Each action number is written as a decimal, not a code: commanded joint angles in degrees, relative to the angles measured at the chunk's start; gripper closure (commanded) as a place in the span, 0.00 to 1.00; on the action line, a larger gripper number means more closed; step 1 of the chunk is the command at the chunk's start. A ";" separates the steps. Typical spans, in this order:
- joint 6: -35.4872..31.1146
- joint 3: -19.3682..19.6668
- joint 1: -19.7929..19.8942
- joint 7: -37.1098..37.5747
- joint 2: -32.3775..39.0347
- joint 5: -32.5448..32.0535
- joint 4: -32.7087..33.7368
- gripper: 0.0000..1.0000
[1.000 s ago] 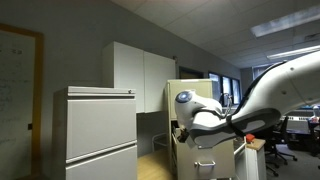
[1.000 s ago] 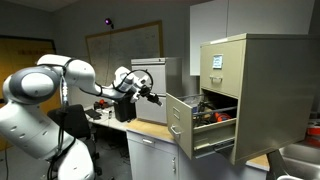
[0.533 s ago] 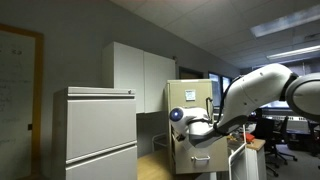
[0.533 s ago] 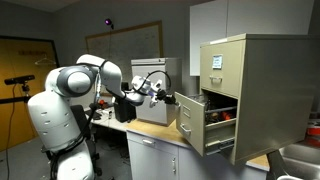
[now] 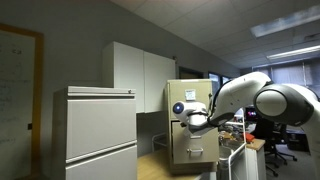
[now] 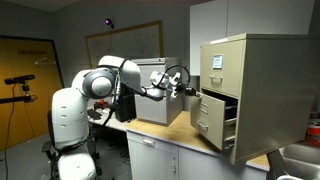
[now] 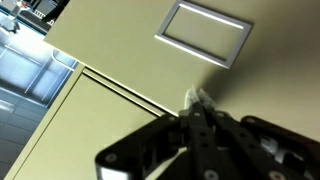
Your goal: Close the bottom drawer of the right cabinet
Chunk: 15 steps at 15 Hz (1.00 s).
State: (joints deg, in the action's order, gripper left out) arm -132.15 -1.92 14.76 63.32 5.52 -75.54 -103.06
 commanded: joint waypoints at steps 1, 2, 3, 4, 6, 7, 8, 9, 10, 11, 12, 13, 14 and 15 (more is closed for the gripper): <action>-1.55 5.90 -2.01 -0.02 8.68 -0.86 13.49 1.00; -1.84 6.81 -2.25 -0.46 10.16 -0.23 15.52 1.00; -2.30 7.51 -2.33 -0.97 11.64 0.84 17.51 1.00; -2.82 8.09 -2.27 -1.50 13.16 1.91 19.60 1.00; -3.48 8.94 -1.95 -3.11 16.26 5.37 23.78 1.00; -3.97 9.09 -1.65 -4.33 17.73 8.09 25.57 1.00; -4.40 9.14 -1.25 -5.98 19.35 11.27 27.49 1.00; -4.40 9.20 -0.91 -8.40 20.87 14.73 29.51 1.00; -4.14 9.22 -0.55 -11.32 22.58 18.56 31.66 1.00; -3.50 9.58 -0.50 -13.90 24.10 21.39 33.87 1.00; -2.48 10.23 -0.64 -16.48 25.57 23.71 35.98 1.00; -1.93 10.87 -0.76 -18.26 26.76 25.80 37.93 1.00; -1.03 11.41 -1.03 -19.29 27.72 27.77 39.77 1.00; -0.07 11.69 -1.17 -20.28 28.53 29.93 41.38 1.00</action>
State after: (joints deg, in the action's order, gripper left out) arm -130.18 7.46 12.60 46.97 24.01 -51.02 -73.04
